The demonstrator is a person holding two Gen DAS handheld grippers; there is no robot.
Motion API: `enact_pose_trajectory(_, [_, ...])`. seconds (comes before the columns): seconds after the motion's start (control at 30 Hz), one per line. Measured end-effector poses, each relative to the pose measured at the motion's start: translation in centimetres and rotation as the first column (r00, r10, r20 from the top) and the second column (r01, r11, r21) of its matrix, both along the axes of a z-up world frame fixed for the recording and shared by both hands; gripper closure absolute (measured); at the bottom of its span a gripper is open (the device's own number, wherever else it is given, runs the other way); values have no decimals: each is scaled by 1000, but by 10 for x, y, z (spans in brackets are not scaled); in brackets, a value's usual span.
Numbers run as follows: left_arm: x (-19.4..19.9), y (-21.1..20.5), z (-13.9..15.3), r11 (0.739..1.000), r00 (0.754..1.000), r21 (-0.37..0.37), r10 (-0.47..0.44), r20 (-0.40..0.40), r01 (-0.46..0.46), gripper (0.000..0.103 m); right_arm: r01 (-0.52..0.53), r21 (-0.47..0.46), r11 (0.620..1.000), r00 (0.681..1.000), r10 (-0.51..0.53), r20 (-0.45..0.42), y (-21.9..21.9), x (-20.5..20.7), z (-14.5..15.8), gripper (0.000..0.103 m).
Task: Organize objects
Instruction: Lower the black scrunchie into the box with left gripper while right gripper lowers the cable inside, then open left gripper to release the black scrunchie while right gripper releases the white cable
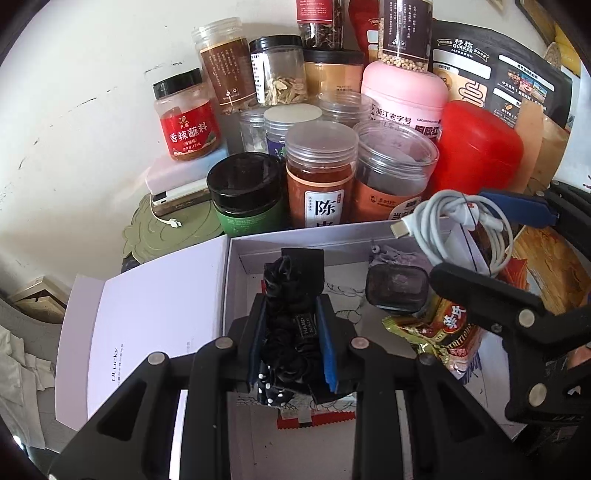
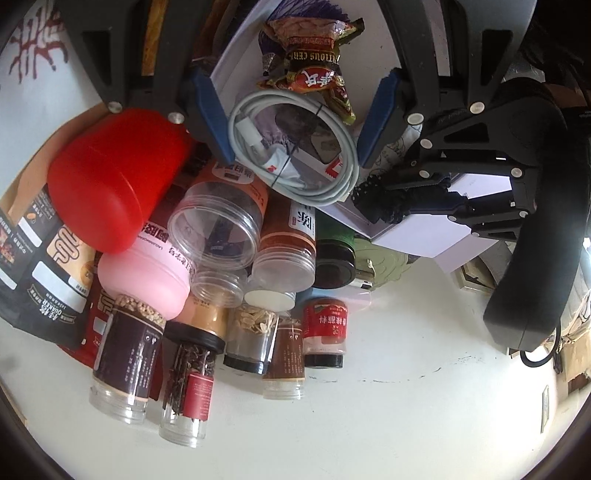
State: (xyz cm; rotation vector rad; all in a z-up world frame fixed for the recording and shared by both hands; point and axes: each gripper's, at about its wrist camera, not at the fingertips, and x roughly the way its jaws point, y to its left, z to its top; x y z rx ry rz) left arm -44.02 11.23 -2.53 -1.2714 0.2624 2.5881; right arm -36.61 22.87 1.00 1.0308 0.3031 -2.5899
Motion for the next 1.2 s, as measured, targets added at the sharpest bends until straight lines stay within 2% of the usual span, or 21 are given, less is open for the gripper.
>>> enact_pose_trajectory(0.1, [-3, 1, -4, 1000, 1000, 3, -9, 8, 9, 79, 6, -3, 1000, 1000, -6, 12, 3, -3, -5, 34])
enact_pose_trajectory(0.5, [-4, 6, -13, 998, 1000, -65, 5, 12, -4, 79, -1, -6, 1000, 997, 1, 73, 7, -11, -20, 34])
enact_pose_trajectory(0.63, [-6, 2, -15, 999, 1000, -36, 5, 23, -4, 79, -6, -8, 1000, 995, 7, 103, 8, -14, -26, 34])
enact_pose_trajectory(0.9, [-2, 5, -15, 998, 1000, -61, -8, 21, 9, 79, -33, 0, 999, 990, 32, 140, 3, -17, -36, 34])
enact_pose_trajectory(1.2, [7, 14, -10, 995, 998, -72, -63, 25, 65, 79, -42, 6, 999, 985, 40, 166, 3, -19, -39, 33])
